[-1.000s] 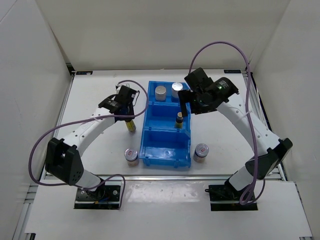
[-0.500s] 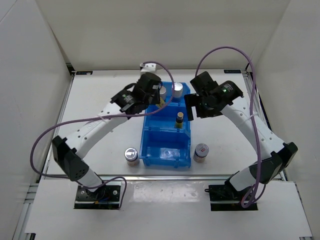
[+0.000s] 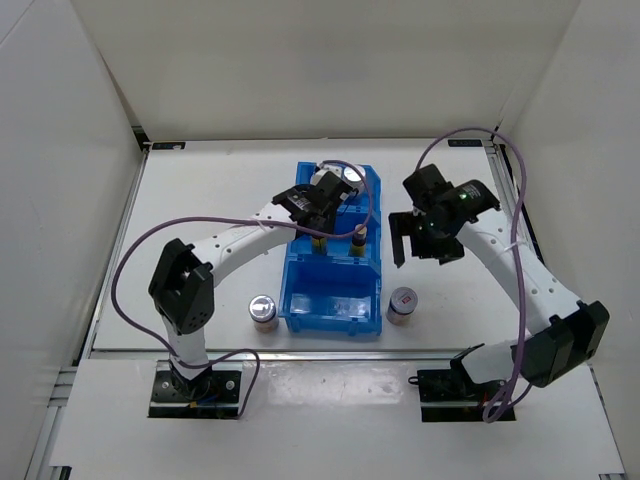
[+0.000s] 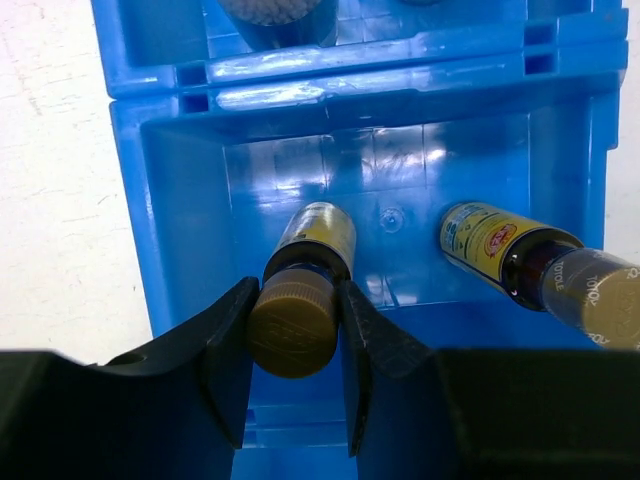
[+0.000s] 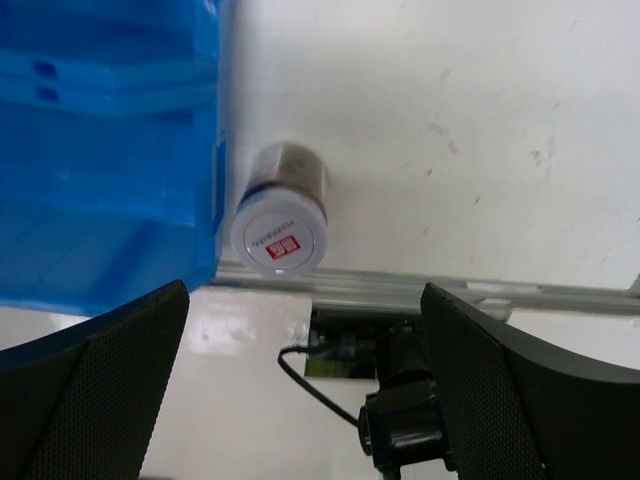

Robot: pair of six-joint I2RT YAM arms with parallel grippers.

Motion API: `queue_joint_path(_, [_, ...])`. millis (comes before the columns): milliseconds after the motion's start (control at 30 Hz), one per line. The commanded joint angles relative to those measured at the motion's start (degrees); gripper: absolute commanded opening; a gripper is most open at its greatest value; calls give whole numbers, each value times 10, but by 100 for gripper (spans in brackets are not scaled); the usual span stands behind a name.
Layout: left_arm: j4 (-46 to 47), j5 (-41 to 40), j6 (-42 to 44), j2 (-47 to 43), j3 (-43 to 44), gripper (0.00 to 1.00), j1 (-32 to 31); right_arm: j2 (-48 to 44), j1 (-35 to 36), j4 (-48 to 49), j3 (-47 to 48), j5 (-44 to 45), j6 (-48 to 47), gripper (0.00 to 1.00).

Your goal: Organize the condiment bottles

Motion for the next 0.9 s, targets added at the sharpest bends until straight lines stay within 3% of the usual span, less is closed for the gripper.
queue_joint_path(0, [22,5,9,-14,9,37,-2,-6,-1,-1,-47,-53,1,100])
queue_joint_path(67, [22,12,9,-9,9,56,-2,-1,-1,-1,-68,-48,1,100])
queue_joint_path(267, [22,12,14,-16,4,83,-2,11,-1,35,-113,-68,-11,100])
queue_joint_path(300, [22,6,14,-16,4,100,-2,17,-1,41,-120,-75,-11,100])
queue_joint_path(567, [16,-57,31,-152,-5,100,10,41,19,72,-151,-82,-17,100])
queue_joint_path(767, [5,-77,31,-286,-120,100,10,85,36,122,-203,-82,-17,100])
queue_joint_path(867, [-33,-60,-19,-338,-187,100,25,105,36,137,-215,-82,-17,96])
